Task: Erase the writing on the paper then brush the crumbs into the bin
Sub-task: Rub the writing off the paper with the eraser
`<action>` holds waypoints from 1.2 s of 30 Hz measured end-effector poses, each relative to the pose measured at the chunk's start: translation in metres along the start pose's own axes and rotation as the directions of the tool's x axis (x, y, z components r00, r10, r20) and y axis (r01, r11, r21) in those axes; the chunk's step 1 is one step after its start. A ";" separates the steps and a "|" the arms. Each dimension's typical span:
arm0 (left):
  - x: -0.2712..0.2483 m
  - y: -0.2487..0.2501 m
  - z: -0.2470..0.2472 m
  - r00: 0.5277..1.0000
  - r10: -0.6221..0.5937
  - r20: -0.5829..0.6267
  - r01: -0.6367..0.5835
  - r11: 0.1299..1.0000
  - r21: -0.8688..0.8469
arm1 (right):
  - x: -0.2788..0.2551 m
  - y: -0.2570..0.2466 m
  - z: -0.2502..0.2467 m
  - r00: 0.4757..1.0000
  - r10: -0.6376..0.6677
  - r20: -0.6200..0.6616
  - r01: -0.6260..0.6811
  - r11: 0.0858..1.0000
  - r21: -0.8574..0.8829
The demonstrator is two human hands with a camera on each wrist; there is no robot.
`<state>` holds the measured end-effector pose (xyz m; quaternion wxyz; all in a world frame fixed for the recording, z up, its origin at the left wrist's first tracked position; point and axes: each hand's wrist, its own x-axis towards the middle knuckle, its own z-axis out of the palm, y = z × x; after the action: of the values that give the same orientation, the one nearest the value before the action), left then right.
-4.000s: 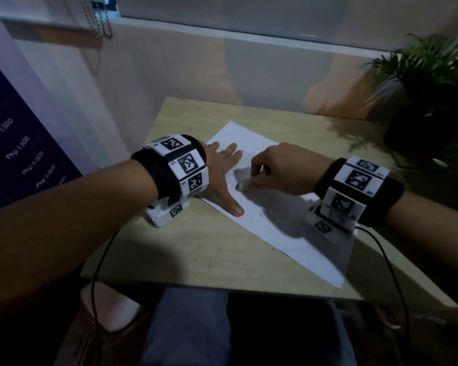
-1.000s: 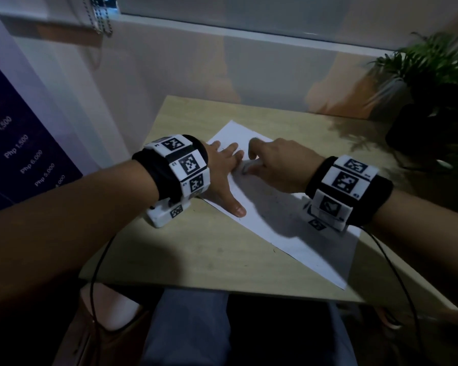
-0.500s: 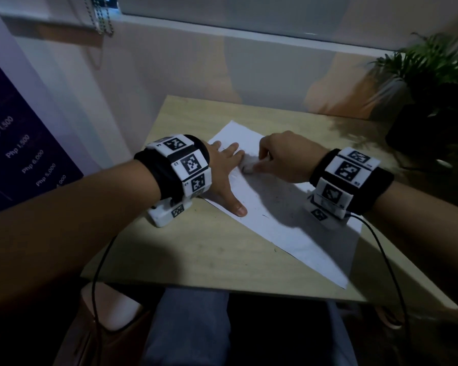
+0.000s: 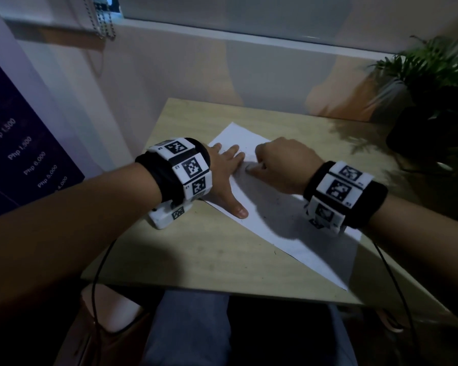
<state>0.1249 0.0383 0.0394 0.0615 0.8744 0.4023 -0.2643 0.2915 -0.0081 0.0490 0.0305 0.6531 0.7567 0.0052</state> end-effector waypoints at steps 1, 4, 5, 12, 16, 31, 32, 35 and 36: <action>0.000 0.001 -0.001 1.000 0.001 0.004 -0.001 1.000 -0.007 | -0.005 -0.006 0.001 0.999 -0.045 0.003 0.045 0.999 0.013; 0.001 0.002 -0.001 1.000 0.000 0.005 0.000 1.000 -0.007 | -0.012 -0.008 -0.004 0.984 -0.157 0.088 0.142 0.978 0.156; 0.001 0.001 -0.001 1.000 -0.002 0.004 0.002 1.000 0.001 | -0.008 -0.002 -0.006 0.982 -0.149 0.114 0.128 0.976 0.176; 0.003 0.000 0.002 1.000 0.000 -0.011 0.000 1.000 0.006 | -0.005 0.002 0.000 1.000 -0.017 -0.004 0.017 1.000 -0.023; 0.004 0.000 0.001 1.000 0.002 -0.012 -0.002 1.000 -0.004 | -0.017 -0.010 -0.001 0.992 -0.123 0.032 0.120 0.989 0.084; 0.001 0.001 0.000 1.000 -0.005 -0.002 0.005 1.000 -0.004 | -0.001 0.005 -0.006 0.988 -0.073 0.139 0.054 0.990 0.132; 0.000 0.000 0.001 1.000 -0.006 -0.005 0.006 1.000 -0.005 | 0.005 0.012 -0.006 0.993 -0.012 0.118 -0.001 0.994 0.109; -0.003 0.002 0.000 1.000 -0.008 -0.005 0.008 1.000 -0.012 | 0.006 0.009 -0.006 0.999 0.035 0.039 -0.035 0.999 0.004; -0.004 0.003 -0.002 1.000 -0.009 -0.002 0.009 1.000 -0.008 | 0.002 0.003 -0.005 1.000 0.007 0.031 -0.006 1.000 -0.012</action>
<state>0.1265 0.0343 0.0430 0.0637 0.8726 0.4072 -0.2621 0.2936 -0.0058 0.0544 0.0459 0.6553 0.7540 -0.0001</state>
